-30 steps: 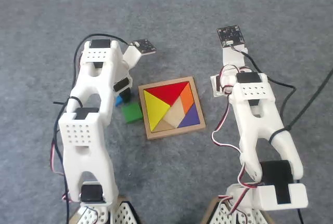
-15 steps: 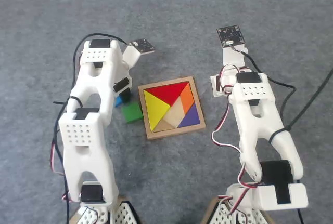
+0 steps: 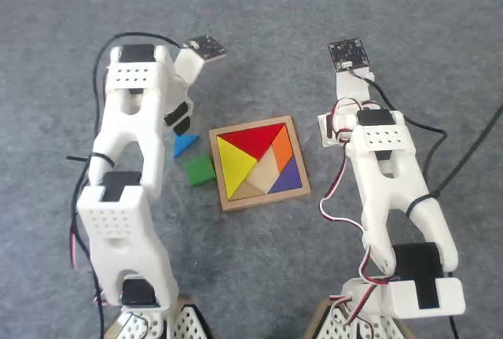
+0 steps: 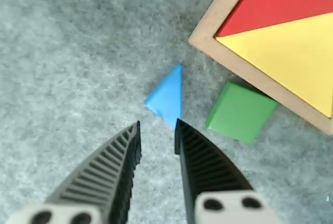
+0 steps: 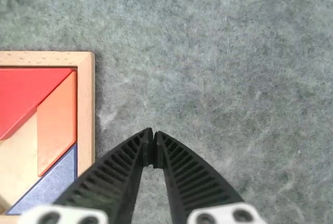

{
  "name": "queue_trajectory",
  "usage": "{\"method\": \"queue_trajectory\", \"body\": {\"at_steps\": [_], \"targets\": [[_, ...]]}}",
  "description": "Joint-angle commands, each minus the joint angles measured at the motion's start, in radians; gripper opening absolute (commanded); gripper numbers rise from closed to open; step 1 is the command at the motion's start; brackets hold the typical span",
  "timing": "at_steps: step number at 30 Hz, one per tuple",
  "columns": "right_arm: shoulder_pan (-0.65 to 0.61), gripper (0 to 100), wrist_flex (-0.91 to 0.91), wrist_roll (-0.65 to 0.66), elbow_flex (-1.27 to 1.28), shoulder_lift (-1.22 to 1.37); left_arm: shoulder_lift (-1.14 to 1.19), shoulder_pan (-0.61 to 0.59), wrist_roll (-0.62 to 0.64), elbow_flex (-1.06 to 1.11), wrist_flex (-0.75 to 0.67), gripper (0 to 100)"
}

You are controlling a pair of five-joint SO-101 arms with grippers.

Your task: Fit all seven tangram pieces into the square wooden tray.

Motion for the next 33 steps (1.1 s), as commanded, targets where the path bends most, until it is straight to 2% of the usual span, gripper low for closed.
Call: {"method": "queue_trajectory", "body": {"at_steps": [1,7,14,20,27,33], "targets": [[-0.008,0.9,0.002,0.012,-0.015,-0.058,-0.077,-0.003,0.011,-0.024,0.018,10],[-0.008,0.9,0.004,0.012,-0.015,-0.058,-0.075,0.009,0.006,0.059,-0.008,12],[-0.008,0.9,0.005,0.012,-0.015,-0.058,-0.075,-0.005,0.008,0.229,-0.187,18],[-0.008,0.9,0.005,0.012,-0.015,-0.058,-0.077,-0.021,0.011,0.223,-0.261,25],[-0.008,0.9,0.005,0.012,-0.015,-0.058,-0.075,-0.046,0.005,0.199,-0.269,25],[-0.008,0.9,0.005,0.011,-0.015,-0.058,-0.011,-0.038,-0.035,0.185,-0.328,25]]}}
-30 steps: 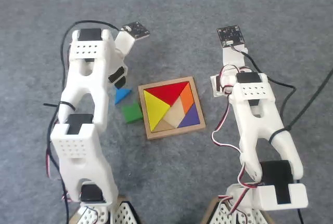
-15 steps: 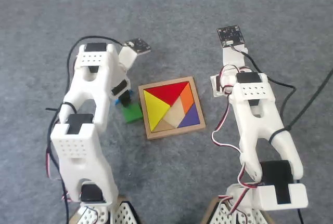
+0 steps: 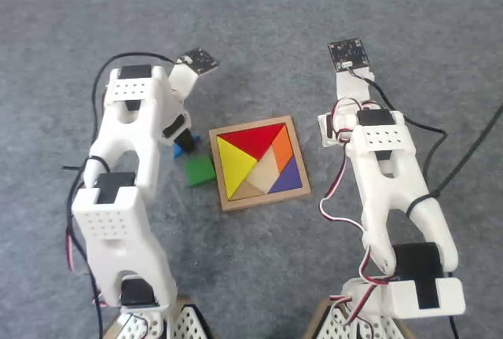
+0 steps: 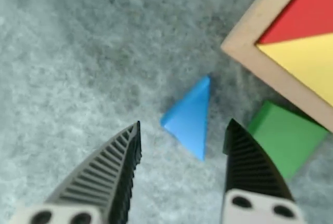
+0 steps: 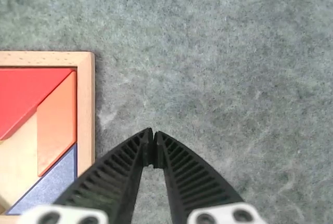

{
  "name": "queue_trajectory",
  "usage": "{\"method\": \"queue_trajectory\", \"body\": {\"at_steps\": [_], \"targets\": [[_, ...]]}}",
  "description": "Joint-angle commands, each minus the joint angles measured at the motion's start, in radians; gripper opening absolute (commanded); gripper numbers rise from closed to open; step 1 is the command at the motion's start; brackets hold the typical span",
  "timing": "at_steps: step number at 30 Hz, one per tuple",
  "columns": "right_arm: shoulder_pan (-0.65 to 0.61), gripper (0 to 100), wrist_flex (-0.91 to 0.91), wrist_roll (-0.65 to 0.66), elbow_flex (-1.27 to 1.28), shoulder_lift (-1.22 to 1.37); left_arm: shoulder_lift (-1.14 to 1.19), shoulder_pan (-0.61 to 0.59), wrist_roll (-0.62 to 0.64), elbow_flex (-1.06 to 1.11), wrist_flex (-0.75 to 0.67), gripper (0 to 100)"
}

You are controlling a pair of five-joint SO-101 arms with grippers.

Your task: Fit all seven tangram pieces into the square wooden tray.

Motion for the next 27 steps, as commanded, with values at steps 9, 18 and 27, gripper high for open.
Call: {"method": "queue_trajectory", "body": {"at_steps": [9,18,27], "targets": [[-0.008,0.9,0.004,0.011,-0.015,-0.058,0.238,-0.012,-0.025,-0.343,0.129,25],[-0.008,0.9,0.004,0.011,-0.015,-0.058,0.302,-0.005,-0.068,-0.433,0.212,14],[-0.008,0.9,0.002,0.011,-0.015,-0.058,0.302,-0.008,-0.077,-0.430,0.227,13]]}}
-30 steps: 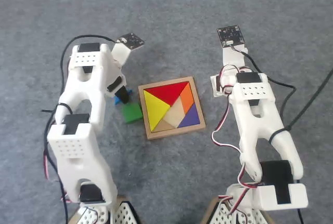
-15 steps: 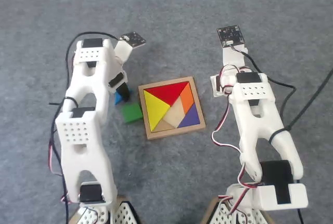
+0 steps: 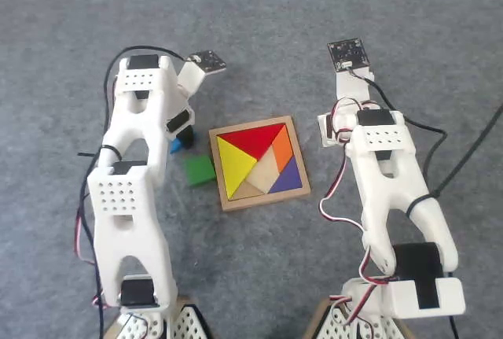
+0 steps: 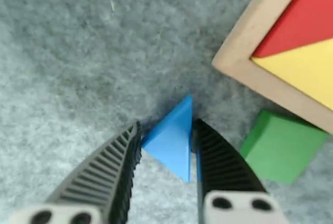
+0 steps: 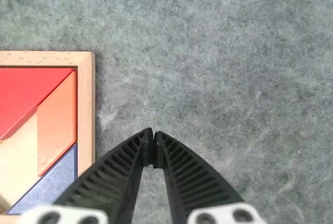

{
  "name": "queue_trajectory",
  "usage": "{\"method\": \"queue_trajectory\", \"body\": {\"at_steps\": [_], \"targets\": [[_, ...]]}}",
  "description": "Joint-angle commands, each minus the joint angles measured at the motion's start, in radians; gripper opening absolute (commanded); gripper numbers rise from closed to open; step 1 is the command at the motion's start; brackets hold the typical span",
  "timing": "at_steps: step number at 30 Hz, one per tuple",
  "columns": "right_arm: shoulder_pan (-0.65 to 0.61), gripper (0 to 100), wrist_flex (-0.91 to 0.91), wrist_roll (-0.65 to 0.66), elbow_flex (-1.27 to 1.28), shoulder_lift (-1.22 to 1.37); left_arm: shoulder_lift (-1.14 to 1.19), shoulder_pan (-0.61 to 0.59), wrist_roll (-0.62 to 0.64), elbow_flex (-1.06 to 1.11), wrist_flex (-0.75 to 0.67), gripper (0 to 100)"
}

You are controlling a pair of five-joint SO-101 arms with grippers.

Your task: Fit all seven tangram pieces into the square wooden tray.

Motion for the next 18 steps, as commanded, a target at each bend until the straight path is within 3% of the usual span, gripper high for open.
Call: {"method": "queue_trajectory", "body": {"at_steps": [1,7,11,18], "targets": [[-0.007,0.9,0.004,0.011,-0.015,-0.058,-0.003,-0.012,-0.014,-0.045,0.005,13],[-0.007,0.9,0.004,0.011,-0.015,-0.058,-0.008,-0.011,-0.014,-0.050,0.043,13],[-0.007,0.9,0.004,0.011,-0.015,-0.058,-0.009,-0.006,-0.014,-0.050,0.043,6],[-0.007,0.9,0.004,0.011,-0.015,-0.058,-0.020,-0.009,-0.012,-0.050,0.046,8]]}}
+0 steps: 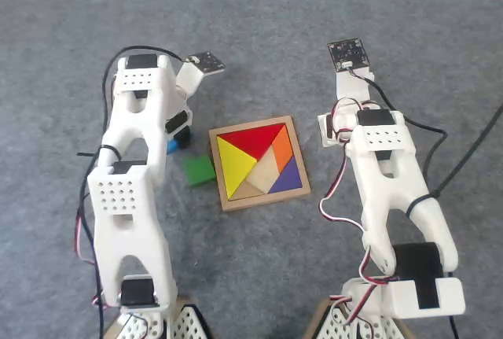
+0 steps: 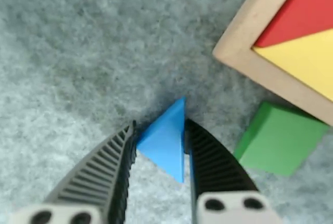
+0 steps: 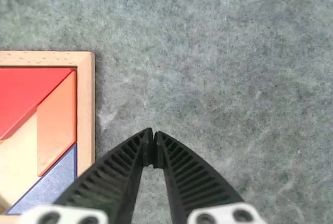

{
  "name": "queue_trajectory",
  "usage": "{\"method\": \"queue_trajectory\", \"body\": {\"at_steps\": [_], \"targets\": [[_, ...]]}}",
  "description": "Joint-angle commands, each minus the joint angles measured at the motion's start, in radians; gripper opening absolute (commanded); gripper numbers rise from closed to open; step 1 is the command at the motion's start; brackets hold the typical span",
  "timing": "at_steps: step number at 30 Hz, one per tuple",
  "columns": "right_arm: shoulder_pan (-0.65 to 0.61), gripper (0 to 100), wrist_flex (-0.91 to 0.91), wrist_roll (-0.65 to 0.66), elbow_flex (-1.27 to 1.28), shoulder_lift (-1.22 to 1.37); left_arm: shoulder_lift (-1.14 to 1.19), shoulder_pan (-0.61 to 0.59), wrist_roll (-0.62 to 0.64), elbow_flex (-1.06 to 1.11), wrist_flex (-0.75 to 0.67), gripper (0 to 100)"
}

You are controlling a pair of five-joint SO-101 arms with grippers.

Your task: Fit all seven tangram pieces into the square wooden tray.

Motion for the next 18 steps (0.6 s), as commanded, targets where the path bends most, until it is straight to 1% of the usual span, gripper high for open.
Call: {"method": "queue_trajectory", "body": {"at_steps": [1,4,9,16,18], "targets": [[-0.008,0.9,0.004,0.011,-0.015,-0.058,-0.032,-0.008,-0.011,-0.036,0.025,8],[-0.008,0.9,0.002,0.011,-0.015,-0.058,-0.089,-0.005,-0.006,-0.036,0.058,8],[-0.008,0.9,0.002,0.012,-0.015,-0.058,-0.186,-0.005,0.035,-0.030,0.074,8],[-0.008,0.9,0.002,0.012,-0.015,-0.058,-0.209,0.012,0.037,-0.036,0.120,8],[-0.008,0.9,0.002,0.012,-0.015,-0.058,-0.218,0.035,0.038,-0.047,0.149,8]]}}
